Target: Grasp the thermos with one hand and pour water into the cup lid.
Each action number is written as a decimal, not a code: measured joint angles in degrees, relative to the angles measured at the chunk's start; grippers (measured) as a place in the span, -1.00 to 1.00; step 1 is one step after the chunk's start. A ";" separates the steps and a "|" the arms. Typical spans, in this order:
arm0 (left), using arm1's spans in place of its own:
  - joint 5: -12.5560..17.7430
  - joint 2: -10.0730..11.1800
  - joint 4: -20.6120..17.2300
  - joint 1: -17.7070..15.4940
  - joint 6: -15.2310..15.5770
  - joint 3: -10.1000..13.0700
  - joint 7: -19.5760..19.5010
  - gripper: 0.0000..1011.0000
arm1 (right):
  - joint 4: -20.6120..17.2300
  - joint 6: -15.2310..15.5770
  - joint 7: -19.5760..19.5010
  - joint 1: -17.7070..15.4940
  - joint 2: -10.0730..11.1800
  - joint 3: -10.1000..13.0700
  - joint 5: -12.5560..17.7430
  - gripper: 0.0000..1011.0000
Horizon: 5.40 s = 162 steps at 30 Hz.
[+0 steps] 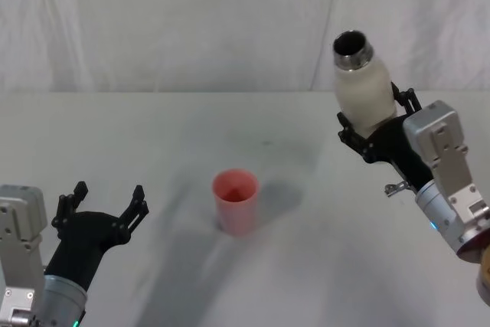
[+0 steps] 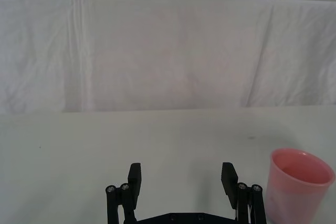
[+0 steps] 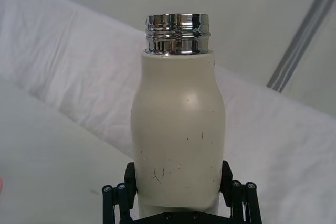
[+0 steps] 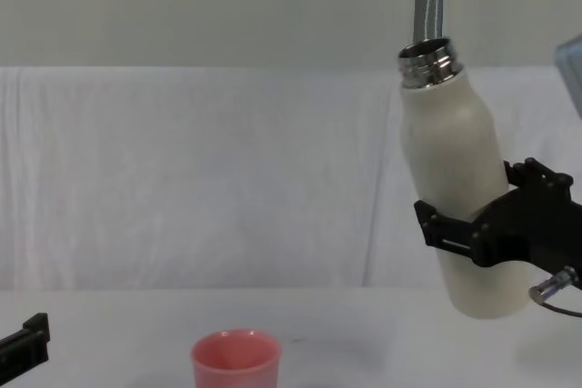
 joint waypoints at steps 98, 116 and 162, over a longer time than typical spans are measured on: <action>0.00 0.00 0.00 0.00 0.00 0.00 0.00 0.98 | 12.28 -6.21 5.77 -3.06 -2.61 7.36 21.25 0.88; 0.00 0.00 0.00 0.00 0.00 0.00 0.00 0.98 | 12.47 -6.52 5.91 -3.16 -2.57 7.44 21.39 0.88; 0.00 0.00 0.00 0.00 0.00 0.00 0.00 0.98 | 8.07 -4.53 4.72 -5.47 -1.58 7.33 19.98 0.98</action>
